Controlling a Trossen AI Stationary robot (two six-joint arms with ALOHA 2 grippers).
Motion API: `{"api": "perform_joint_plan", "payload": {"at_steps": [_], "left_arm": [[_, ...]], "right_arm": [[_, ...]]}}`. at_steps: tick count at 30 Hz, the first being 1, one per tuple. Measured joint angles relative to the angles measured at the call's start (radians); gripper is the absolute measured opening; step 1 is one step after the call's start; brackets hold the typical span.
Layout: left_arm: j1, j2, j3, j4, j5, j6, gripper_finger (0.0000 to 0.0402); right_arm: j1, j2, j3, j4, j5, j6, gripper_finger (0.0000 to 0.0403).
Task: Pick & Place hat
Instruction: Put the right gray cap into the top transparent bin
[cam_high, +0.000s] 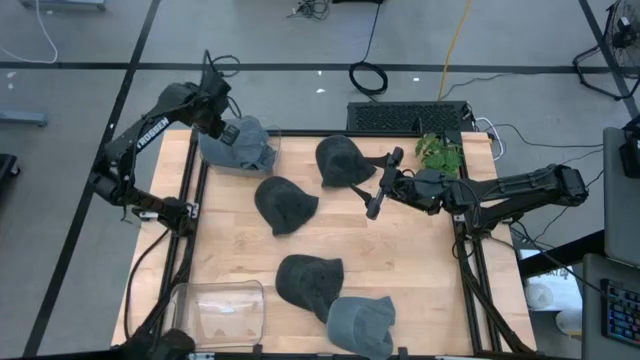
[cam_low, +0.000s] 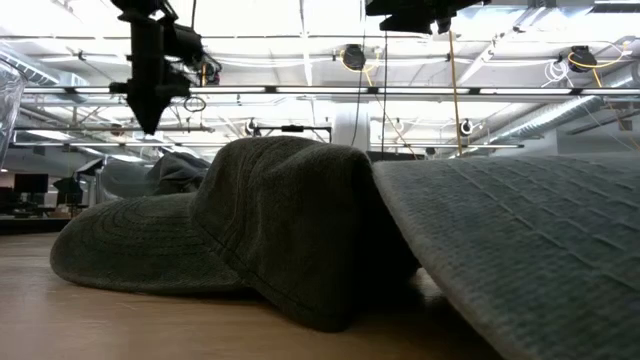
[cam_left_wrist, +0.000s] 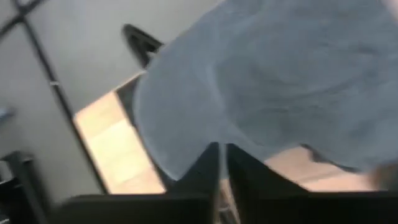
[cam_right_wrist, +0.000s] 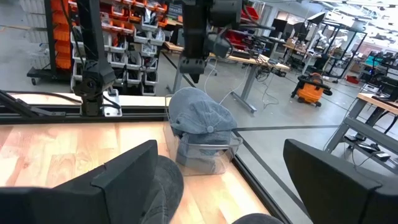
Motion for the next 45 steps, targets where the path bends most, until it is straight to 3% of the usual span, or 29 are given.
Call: {"api": "perform_joint_plan", "payload": {"at_steps": [6,11,16,18,22,29,39,41,45], "left_arm": [[-0.056,0.0,-0.086,0.068,-0.17,-0.007,0.001],[-0.059,0.017,-0.152,0.128,-0.203,-0.05,0.0006],[-0.083,0.111,-0.18,0.134,-0.304,-0.098,0.0005],[-0.08,0.159,-0.184,0.152,-0.258,-0.102,0.0004],[-0.062,0.25,-0.201,0.231,-0.062,-0.059,0.0004],[-0.062,0.336,-0.2,0.268,-0.093,-0.039,0.0003],[-0.059,0.183,-0.151,0.187,-0.139,-0.064,0.0004],[-0.06,0.124,-0.146,0.199,-0.098,-0.071,0.0009],[-0.06,0.039,-0.145,0.249,0.078,-0.104,0.0004]], "right_arm": [[0.0,0.0,0.0,0.0,0.0,0.0,0.0336],[0.0,0.0,0.0,0.0,0.0,0.0,0.0336],[0.0,0.0,0.0,0.0,0.0,0.004,0.0336],[0.0,0.0,0.0,0.0,0.0,0.006,0.0336],[0.0,0.0,0.0,0.0,0.0,0.006,0.0336],[0.0,0.0,0.0,-0.001,0.0,0.007,0.0336],[-0.002,0.0,0.0,0.0,0.0,0.005,0.0336],[-0.006,0.0,0.0,0.0,0.0,0.011,0.0336],[-0.012,0.0,0.0,0.0,-0.002,0.024,0.0336]]}}
